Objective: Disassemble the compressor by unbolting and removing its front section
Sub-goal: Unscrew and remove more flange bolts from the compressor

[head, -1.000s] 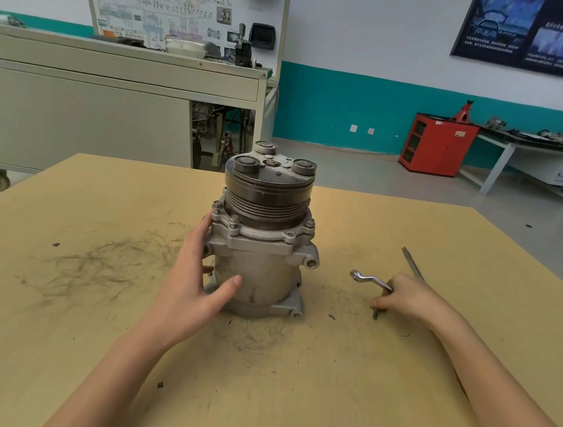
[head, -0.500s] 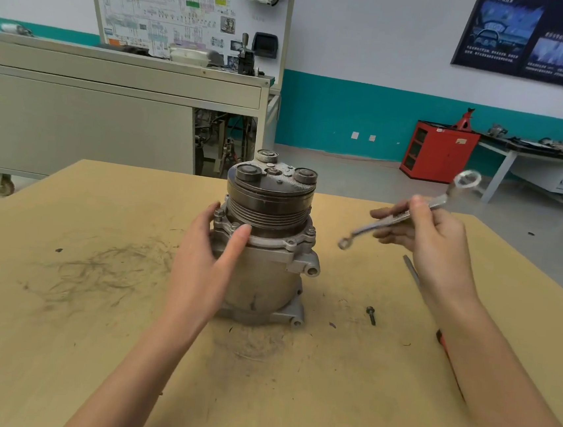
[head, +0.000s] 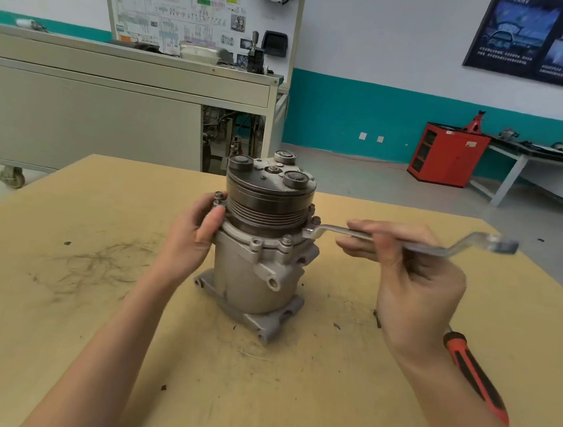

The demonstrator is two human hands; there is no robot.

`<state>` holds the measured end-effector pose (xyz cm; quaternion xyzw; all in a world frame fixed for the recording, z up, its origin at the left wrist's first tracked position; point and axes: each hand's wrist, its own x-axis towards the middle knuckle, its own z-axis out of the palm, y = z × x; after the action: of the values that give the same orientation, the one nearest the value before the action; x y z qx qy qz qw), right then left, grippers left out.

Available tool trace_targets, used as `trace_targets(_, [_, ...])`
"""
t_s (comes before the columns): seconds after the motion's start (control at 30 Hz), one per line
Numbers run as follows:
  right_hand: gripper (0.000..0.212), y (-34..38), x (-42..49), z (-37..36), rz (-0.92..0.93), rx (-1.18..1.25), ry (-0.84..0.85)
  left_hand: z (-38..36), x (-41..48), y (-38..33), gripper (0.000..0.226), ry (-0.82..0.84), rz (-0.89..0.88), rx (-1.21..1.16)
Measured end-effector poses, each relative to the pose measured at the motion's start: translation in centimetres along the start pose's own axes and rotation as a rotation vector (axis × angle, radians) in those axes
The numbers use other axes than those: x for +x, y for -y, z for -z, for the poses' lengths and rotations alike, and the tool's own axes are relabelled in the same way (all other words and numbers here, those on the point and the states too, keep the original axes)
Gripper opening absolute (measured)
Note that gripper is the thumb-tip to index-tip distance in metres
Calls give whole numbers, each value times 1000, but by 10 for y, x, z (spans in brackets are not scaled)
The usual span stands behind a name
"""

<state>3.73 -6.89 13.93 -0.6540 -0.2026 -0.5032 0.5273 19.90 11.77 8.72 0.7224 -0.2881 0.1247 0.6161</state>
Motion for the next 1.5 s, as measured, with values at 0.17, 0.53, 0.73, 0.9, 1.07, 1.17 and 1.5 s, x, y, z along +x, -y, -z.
trace_targets(0.17, [28, 0, -13, -18, 178, -119, 151, 3, -1, 6, 23, -65, -2, -32])
trace_targets(0.53, [33, -2, -24, -25, 679, -653, 236, -14, -39, -19, 104, -50, -20, 71])
trace_targets(0.73, [31, 3, -25, -28, 750, -735, 255, -15, -40, -24, 105, -87, 17, 53])
trace_targets(0.9, [22, 0, -29, -32, 761, -799, 220, -16, -41, -25, 106, -92, 24, 68])
trace_targets(1.07, [37, -7, -22, -23, 448, -511, 234, -16, -41, -25, 104, -109, 17, 51])
trace_targets(1.17, [25, -18, -7, -7, -108, 102, 210, -17, -40, -25, 102, -121, 26, 48])
trace_targets(1.5, [27, -72, 53, -3, -906, 408, 367, -19, -40, -25, 102, -130, 30, 52])
